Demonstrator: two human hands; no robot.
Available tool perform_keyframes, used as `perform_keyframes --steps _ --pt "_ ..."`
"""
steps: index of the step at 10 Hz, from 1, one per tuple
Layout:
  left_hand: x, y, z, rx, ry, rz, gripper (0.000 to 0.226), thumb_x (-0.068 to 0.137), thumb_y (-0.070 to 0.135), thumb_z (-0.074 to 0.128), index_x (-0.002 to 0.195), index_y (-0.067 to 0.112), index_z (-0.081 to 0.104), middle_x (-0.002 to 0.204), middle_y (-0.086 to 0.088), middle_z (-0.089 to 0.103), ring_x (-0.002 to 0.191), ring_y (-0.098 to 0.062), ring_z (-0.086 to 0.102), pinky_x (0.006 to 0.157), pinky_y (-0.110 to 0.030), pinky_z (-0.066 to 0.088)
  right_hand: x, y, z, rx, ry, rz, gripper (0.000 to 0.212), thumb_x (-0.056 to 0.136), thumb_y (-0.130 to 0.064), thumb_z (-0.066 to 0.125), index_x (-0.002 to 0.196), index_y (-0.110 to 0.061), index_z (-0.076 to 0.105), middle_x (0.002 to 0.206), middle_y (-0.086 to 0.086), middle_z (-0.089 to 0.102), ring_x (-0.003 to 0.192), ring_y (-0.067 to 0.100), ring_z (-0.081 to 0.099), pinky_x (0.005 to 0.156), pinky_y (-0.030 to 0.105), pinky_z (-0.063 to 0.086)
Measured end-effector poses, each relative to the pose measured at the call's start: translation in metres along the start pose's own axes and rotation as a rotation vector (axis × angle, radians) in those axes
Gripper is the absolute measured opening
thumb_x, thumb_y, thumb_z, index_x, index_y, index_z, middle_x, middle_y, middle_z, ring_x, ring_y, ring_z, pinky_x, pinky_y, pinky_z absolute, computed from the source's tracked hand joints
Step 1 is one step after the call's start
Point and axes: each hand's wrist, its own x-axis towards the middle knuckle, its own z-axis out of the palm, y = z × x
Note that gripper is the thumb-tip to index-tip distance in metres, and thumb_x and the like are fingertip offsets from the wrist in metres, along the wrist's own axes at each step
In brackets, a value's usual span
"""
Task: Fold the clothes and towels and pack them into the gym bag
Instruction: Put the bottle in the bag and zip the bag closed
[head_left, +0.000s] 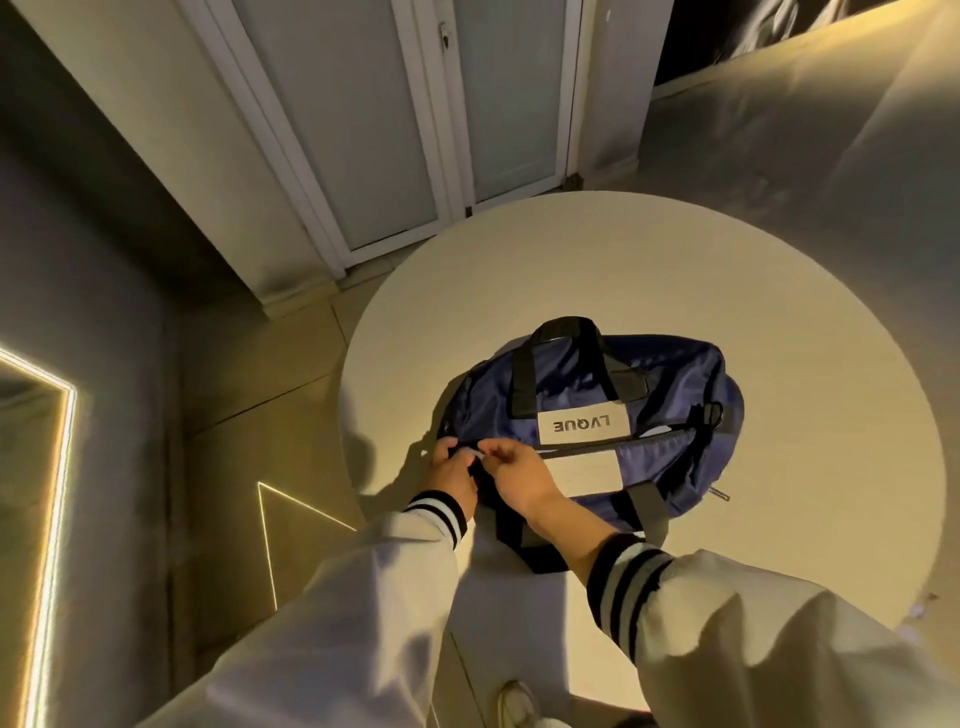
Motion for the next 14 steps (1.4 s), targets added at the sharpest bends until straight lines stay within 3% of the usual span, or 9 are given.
perform_keyframes --steps 2,3,4,5,8,10,12,13,14 --pt "-0.049 0.031 -0.009 -0.413 -0.043 -0.036 0.018 0.101 -0.004 0.035 0.094 0.008 0.046 0.08 -0.011 0.049 0.068 -0.017 0.05 0.047 -0.018 0.046 -0.009 0.006 0.004 -0.053 0.112 -0.023 0.024 0.098 -0.008 0.053 0.114 -0.015 0.069 0.114 0.007 0.07 0.104 0.023 0.065 0.098 0.035 0.051" --pt "-0.057 0.029 -0.013 -0.262 0.0 -0.012 0.027 0.1 -0.006 0.036 0.082 0.013 0.044 0.082 -0.012 0.048 0.069 -0.017 0.046 0.051 -0.012 0.043 -0.014 0.007 0.003 -0.086 0.157 -0.043 0.022 0.097 -0.008 0.053 0.106 -0.019 0.07 0.109 0.007 0.071 0.099 0.024 0.066 0.094 0.038 0.053" --pt "-0.047 0.009 -0.013 0.211 -0.057 0.163 0.017 0.098 0.005 0.051 0.106 0.013 0.064 0.125 -0.018 0.058 0.109 -0.027 0.055 0.092 -0.023 0.043 -0.018 0.007 0.005 -0.132 0.178 -0.055 0.021 0.096 -0.009 0.054 0.105 -0.018 0.071 0.106 0.006 0.071 0.098 0.025 0.065 0.095 0.038 0.052" --pt "-0.053 0.018 -0.016 0.12 -0.082 0.124 0.03 0.097 0.009 0.056 0.125 0.001 0.062 0.133 -0.02 0.057 0.126 -0.034 0.052 0.103 -0.034 0.04 -0.02 0.004 0.002 -0.165 0.196 -0.058 0.02 0.096 -0.012 0.055 0.104 -0.016 0.072 0.104 0.007 0.071 0.097 0.026 0.065 0.092 0.036 0.052" --pt "-0.075 0.028 0.016 -0.035 -0.136 0.162 0.022 0.094 0.009 0.057 0.113 0.014 0.067 0.116 -0.007 0.066 0.105 -0.026 0.063 0.098 -0.041 0.05 -0.041 0.018 -0.03 -0.093 0.308 -0.05 0.018 0.096 -0.019 0.055 0.091 -0.02 0.072 0.094 0.005 0.07 0.089 0.023 0.063 0.084 0.032 0.049" --pt "-0.074 0.033 0.012 -0.178 -0.039 0.053 0.026 0.096 0.006 0.054 0.116 0.012 0.07 0.118 -0.006 0.07 0.11 -0.024 0.064 0.1 -0.036 0.049 -0.048 0.039 -0.038 -0.203 0.221 -0.148 0.022 0.094 -0.01 0.06 0.101 -0.029 0.069 0.102 -0.001 0.069 0.096 0.02 0.063 0.085 0.031 0.047" --pt "-0.085 0.033 0.001 -0.37 -0.007 0.09 0.006 0.095 0.013 0.061 0.099 0.018 0.063 0.097 -0.001 0.069 0.091 -0.015 0.065 0.086 -0.03 0.053 -0.042 0.046 -0.023 -0.305 0.142 -0.24 0.022 0.084 -0.022 0.074 0.099 -0.039 0.073 0.101 -0.01 0.071 0.093 0.015 0.064 0.089 0.041 0.052" --pt "-0.089 0.022 -0.002 -0.44 -0.041 0.104 0.015 0.097 0.013 0.06 0.105 0.025 0.054 0.101 -0.001 0.066 0.094 -0.011 0.063 0.081 -0.023 0.05 -0.039 0.046 -0.023 -0.244 0.161 -0.199 0.015 0.088 -0.02 0.072 0.093 -0.035 0.075 0.089 -0.013 0.072 0.087 0.015 0.066 0.087 0.045 0.054" --pt "-0.088 0.012 0.001 -0.351 -0.075 0.115 0.032 0.097 0.004 0.052 0.118 0.028 0.055 0.117 0.005 0.054 0.104 -0.016 0.06 0.091 -0.026 0.052 -0.042 0.042 -0.022 -0.245 0.175 -0.182 0.015 0.091 -0.023 0.07 0.088 -0.037 0.073 0.085 -0.014 0.072 0.085 0.013 0.066 0.087 0.045 0.053"
